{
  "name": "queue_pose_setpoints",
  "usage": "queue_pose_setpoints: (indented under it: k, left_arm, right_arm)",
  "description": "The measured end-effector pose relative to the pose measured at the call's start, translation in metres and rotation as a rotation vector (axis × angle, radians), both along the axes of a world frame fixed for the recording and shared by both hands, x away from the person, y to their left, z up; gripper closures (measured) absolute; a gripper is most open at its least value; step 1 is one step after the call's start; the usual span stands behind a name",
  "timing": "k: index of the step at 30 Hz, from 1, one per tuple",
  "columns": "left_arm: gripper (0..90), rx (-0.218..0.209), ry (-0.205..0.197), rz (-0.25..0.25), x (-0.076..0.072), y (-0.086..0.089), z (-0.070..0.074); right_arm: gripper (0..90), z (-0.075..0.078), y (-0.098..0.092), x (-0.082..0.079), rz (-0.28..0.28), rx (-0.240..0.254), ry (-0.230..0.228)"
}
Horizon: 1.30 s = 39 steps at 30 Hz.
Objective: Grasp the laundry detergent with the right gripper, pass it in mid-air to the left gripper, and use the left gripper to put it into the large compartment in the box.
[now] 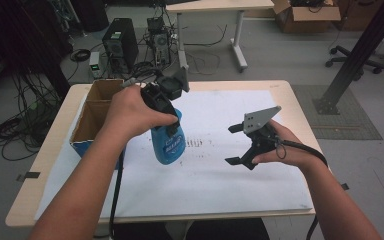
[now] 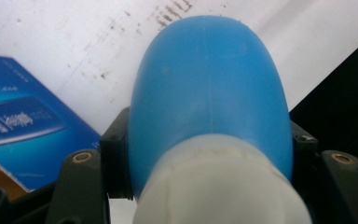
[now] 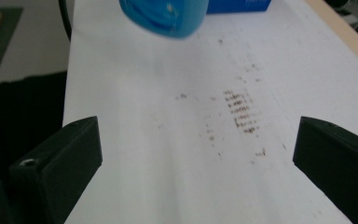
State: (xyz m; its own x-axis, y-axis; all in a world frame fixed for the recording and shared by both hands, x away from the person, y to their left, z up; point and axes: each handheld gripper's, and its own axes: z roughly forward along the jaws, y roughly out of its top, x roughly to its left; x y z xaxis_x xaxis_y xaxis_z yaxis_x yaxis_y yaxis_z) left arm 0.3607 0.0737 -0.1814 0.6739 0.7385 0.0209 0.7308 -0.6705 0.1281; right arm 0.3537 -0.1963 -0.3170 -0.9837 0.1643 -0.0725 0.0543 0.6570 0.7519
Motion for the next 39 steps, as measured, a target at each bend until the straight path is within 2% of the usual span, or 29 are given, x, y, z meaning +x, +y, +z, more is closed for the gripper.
queue_pose_setpoints:
  k: [2,3,5,7,9,11,12,13,14,15,16,17,19,20,21,22,24,28,29,31,36,39]
  left_arm:
    - [38.1,-0.001,-0.001,0.028,0.003,0.006,0.007]
    - [38.1,-0.001,-0.001,0.028,0.003,0.006,0.007]
    - [38.2,-0.011,-0.026,0.07,0.006,0.016,0.019]
    - [38.1,-0.009,-0.028,0.088,0.007,0.02,0.023]
    - [38.2,-0.02,-0.037,0.132,0.009,0.033,0.036]
    - [38.2,-0.024,-0.041,0.164,0.011,0.041,0.045]
    - [38.2,-0.024,-0.041,0.164,0.011,0.041,0.045]
    - [38.2,-0.024,-0.043,0.178,0.011,0.045,0.05]
    - [38.2,-0.035,-0.051,0.213,0.013,0.054,0.059]
    - [38.2,-0.035,-0.051,0.213,0.013,0.054,0.059]
    - [38.2,-0.04,-0.056,0.238,0.015,0.061,0.067]
    - [38.2,-0.042,-0.06,0.265,0.016,0.066,0.073]
    - [38.1,-0.039,-0.063,0.283,0.016,0.069,0.077]
    - [38.1,-0.037,-0.073,0.318,0.017,0.076,0.086]
    - [38.2,-0.037,-0.073,0.318,0.017,0.076,0.086]
    - [38.1,-0.033,-0.073,0.334,0.018,0.079,0.09]
    - [38.1,-0.031,-0.08,0.365,0.018,0.088,0.103]
    - [38.1,-0.043,-0.091,0.406,0.018,0.099,0.118]
    - [38.1,-0.043,-0.091,0.406,0.018,0.099,0.118]
    - [38.1,-0.029,-0.092,0.442,0.019,0.106,0.125]
    - [38.1,-0.018,-0.095,0.506,0.023,0.12,0.131]
    - [38.1,-0.015,-0.097,0.53,0.024,0.127,0.131]
  right_arm:
    - [1.6,0.004,0.0,0.003,0.006,-0.047,-0.001]
    - [1.6,0.004,0.0,0.003,0.006,-0.047,-0.001]
    - [1.6,0.011,-0.001,0.009,0.006,-0.113,0.015]
    - [1.8,0.012,-0.001,0.01,0.003,-0.13,0.023]
    - [2.4,0.016,-0.003,0.014,0.016,-0.183,0.039]
    - [2.2,0.017,-0.005,0.017,0.013,-0.204,0.047]
    - [2.2,0.017,-0.005,0.017,0.013,-0.204,0.047]
    - [2.4,0.016,-0.007,0.019,0.004,-0.228,0.064]
    - [2.5,0.015,-0.009,0.02,0.004,-0.24,0.069]
    - [2.2,0.015,-0.011,0.021,0.005,-0.25,0.073]
    - [2.3,0.014,-0.012,0.022,0.002,-0.264,0.081]
    - [2.5,0.013,-0.013,0.022,0.002,-0.272,0.086]
    - [2.6,0.012,-0.015,0.023,0.006,-0.281,0.096]
    - [2.4,0.01,-0.018,0.025,0.001,-0.292,0.11]
    - [2.4,0.01,-0.018,0.025,0.001,-0.292,0.11]
    - [2.8,0.008,-0.018,0.028,-0.001,-0.311,0.117]
    - [3.0,0.008,-0.018,0.029,-0.007,-0.321,0.13]
    - [3.0,0.008,-0.018,0.032,-0.005,-0.337,0.131]
    - [2.7,0.008,-0.017,0.033,-0.002,-0.341,0.131]
    - [2.8,0.008,-0.017,0.034,-0.001,-0.352,0.138]
    - [3.1,0.006,-0.013,0.036,0.01,-0.411,0.145]
    - [3.1,0.006,-0.012,0.036,0.012,-0.411,0.145]
